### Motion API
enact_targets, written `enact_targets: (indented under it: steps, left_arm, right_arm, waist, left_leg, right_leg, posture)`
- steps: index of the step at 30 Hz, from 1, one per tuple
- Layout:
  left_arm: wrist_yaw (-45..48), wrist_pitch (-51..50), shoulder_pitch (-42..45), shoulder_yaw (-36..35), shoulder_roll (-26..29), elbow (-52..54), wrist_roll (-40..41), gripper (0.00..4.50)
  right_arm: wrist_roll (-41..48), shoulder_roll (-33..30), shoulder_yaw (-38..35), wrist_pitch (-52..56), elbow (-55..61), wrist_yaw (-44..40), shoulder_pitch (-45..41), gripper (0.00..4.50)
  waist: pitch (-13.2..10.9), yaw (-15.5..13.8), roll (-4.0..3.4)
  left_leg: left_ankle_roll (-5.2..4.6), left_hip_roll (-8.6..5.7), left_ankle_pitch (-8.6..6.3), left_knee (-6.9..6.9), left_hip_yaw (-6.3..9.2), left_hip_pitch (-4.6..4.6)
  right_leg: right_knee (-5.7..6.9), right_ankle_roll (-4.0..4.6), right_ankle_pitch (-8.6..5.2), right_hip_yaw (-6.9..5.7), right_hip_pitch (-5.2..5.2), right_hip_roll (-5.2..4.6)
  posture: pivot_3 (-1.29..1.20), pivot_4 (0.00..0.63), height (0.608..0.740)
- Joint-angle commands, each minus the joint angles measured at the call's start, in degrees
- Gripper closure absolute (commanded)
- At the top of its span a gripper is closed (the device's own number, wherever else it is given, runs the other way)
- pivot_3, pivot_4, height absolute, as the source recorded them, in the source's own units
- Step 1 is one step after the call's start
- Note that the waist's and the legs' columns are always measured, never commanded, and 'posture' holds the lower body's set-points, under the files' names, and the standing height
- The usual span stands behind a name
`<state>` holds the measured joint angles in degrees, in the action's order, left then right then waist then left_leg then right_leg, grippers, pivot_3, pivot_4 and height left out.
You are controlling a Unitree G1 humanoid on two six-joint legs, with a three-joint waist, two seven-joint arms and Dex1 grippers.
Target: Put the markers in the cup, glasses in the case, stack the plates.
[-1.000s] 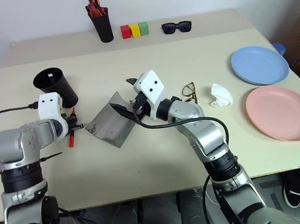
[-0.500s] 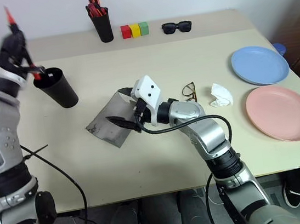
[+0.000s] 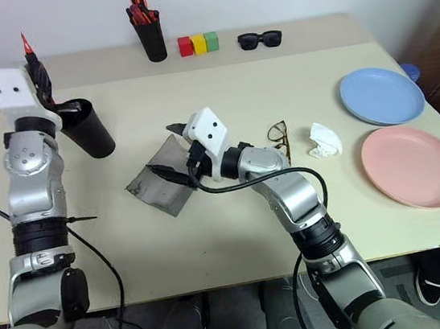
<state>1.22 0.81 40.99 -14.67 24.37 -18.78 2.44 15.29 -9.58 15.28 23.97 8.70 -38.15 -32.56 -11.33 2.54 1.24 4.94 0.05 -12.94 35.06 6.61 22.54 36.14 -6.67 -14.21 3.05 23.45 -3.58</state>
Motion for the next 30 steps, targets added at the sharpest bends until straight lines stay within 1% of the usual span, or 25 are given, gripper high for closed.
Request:
enact_targets:
  steps: [1, 8, 13, 15, 16, 17, 18, 21, 23, 25, 27, 29, 30]
  left_arm:
    - [-0.35, 3.51, 2.03, -0.35, 0.19, -1.54, 0.07, 4.47]
    - [-1.94, 5.22, 2.08, -0.62, 0.34, -3.68, -0.14, 4.47]
    - [-0.89, 4.74, 1.35, -0.89, -0.15, -3.12, 1.82, 4.47]
    - [-1.79, 4.96, 0.95, -0.57, -0.04, -2.75, 0.92, 3.51]
    - [-2.46, 5.1, 0.86, -0.44, 0.06, -2.66, 0.31, 3.22]
    - [-2.86, 5.05, 0.85, -0.46, 0.04, -2.62, 0.11, 2.68]
    - [-2.85, 4.93, 0.92, -0.6, -0.1, -2.51, 0.41, 2.26]
    - [-2.52, 5.31, 0.93, -0.73, -0.41, -1.88, 1.24, 2.26]
    - [-0.42, 5.43, 0.57, -0.86, -0.86, 1.24, 3.38, 2.26]
    - [4.86, 2.9, -0.6, 0.41, -0.69, 6.52, 6.58, 2.26]
    - [11.94, -2.55, -2.84, 2.53, 0.45, 13.04, 10.75, 2.26]
    - [17.99, -11.66, -5.6, 4.19, 2.25, 19.74, 16.25, 1.73]
    - [19.67, -16.12, -6.83, 4.76, 3.16, 22.69, 18.34, 1.38]
  right_arm:
    - [0.21, 0.66, -0.02, -0.78, 2.17, 0.35, -0.11, 0.0]
    - [0.21, 0.67, -0.01, -0.7, 2.24, 0.62, -0.13, 0.0]
    - [0.23, 0.69, 0.15, -0.7, 2.16, 0.64, -0.12, 0.0]
    - [0.23, 0.73, 0.24, -0.7, 2.13, 0.62, -0.09, 0.0]
    - [0.23, 0.74, 0.27, -0.71, 2.13, 0.6, -0.09, 0.0]
    - [0.25, 0.75, 0.28, -0.7, 2.08, 0.57, -0.13, 0.0]
    - [0.26, 0.74, 0.29, -0.71, 2.06, 0.53, -0.14, 0.0]
    - [0.21, 0.71, 0.36, -0.71, 2.04, 0.5, -0.17, 0.0]
    - [-0.05, 0.37, 0.44, -0.72, 2.3, 0.46, -0.14, 0.0]
    - [-0.5, -0.81, 0.28, -0.74, 2.96, 0.0, -0.09, 0.0]
    - [-0.72, -3.14, -0.56, -0.48, 3.93, -1.06, 0.03, 0.0]
    - [-0.78, -6.47, -2.02, -0.09, 4.98, -2.33, 0.43, 0.0]
    - [-0.64, -8.15, -2.76, 0.16, 5.44, -2.9, 0.68, 0.0]
  waist:
    - [0.0, -0.03, 0.0]
    - [0.0, -0.04, 0.0]
    - [0.0, -0.05, 0.0]
    - [0.0, -0.05, 0.0]
    - [0.0, -0.03, 0.0]
    - [0.0, -0.02, 0.0]
    - [0.0, -0.03, 0.0]
    - [0.0, -0.05, 0.0]
    - [0.0, -0.06, 0.0]
    - [0.0, -0.05, 0.0]
    - [0.0, -0.08, 0.0]
    - [-0.01, -0.05, -0.01]
    - [-0.01, -0.02, -0.01]
  left_leg:
    - [0.0, 0.0, 0.0, 0.0, 0.0, 0.0]
    - [0.0, 0.0, 0.0, 0.01, 0.0, 0.0]
    - [0.0, 0.0, 0.0, 0.01, 0.0, 0.0]
    - [0.0, 0.0, 0.0, 0.01, 0.0, 0.0]
    - [0.0, 0.0, 0.0, 0.01, 0.0, 0.0]
    - [0.0, 0.0, 0.0, 0.01, 0.0, 0.0]
    - [0.0, 0.0, 0.0, 0.01, 0.0, 0.0]
    - [0.0, 0.0, 0.0, 0.01, 0.0, 0.0]
    - [0.0, 0.0, 0.0, 0.01, 0.0, 0.01]
    - [0.0, 0.0, 0.0, 0.01, 0.0, 0.01]
    - [0.0, 0.0, 0.0, 0.0, 0.0, 0.02]
    - [0.0, 0.0, 0.0, -0.01, 0.0, 0.02]
    - [0.0, 0.0, 0.0, 0.0, 0.0, 0.02]
  right_leg:
    - [0.0, 0.0, 0.0, 0.0, 0.0, 0.0]
    - [0.0, 0.0, 0.0, 0.0, -0.01, 0.0]
    - [0.0, 0.0, 0.0, 0.0, -0.01, 0.0]
    - [0.0, 0.0, 0.0, 0.0, -0.01, 0.0]
    - [0.0, 0.0, 0.0, 0.0, -0.01, 0.0]
    - [0.0, 0.0, 0.0, 0.0, -0.01, 0.0]
    - [0.0, 0.0, 0.0, 0.0, -0.01, 0.0]
    - [0.0, 0.0, 0.0, 0.0, -0.01, 0.0]
    - [0.0, 0.0, 0.0, 0.0, -0.01, 0.0]
    - [0.0, 0.0, 0.0, 0.0, -0.01, 0.0]
    - [-0.01, 0.0, 0.0, 0.0, -0.01, -0.02]
    - [-0.02, 0.0, 0.0, 0.0, -0.02, -0.02]
    - [-0.01, 0.0, 0.0, 0.01, -0.02, -0.02]
  posture:
    - [0.0, 0.15, 0.74]
    - [0.0, 0.15, 0.74]
    - [0.0, 0.15, 0.74]
    - [0.0, 0.15, 0.74]
    - [0.0, 0.15, 0.74]
    - [0.0, 0.15, 0.74]
    - [0.0, 0.15, 0.74]
    - [0.0, 0.15, 0.74]
    - [0.0, 0.15, 0.74]
    - [0.0, 0.15, 0.74]
    - [0.0, 0.15, 0.74]
    - [0.0, 0.15, 0.74]
    - [0.0, 0.15, 0.74]
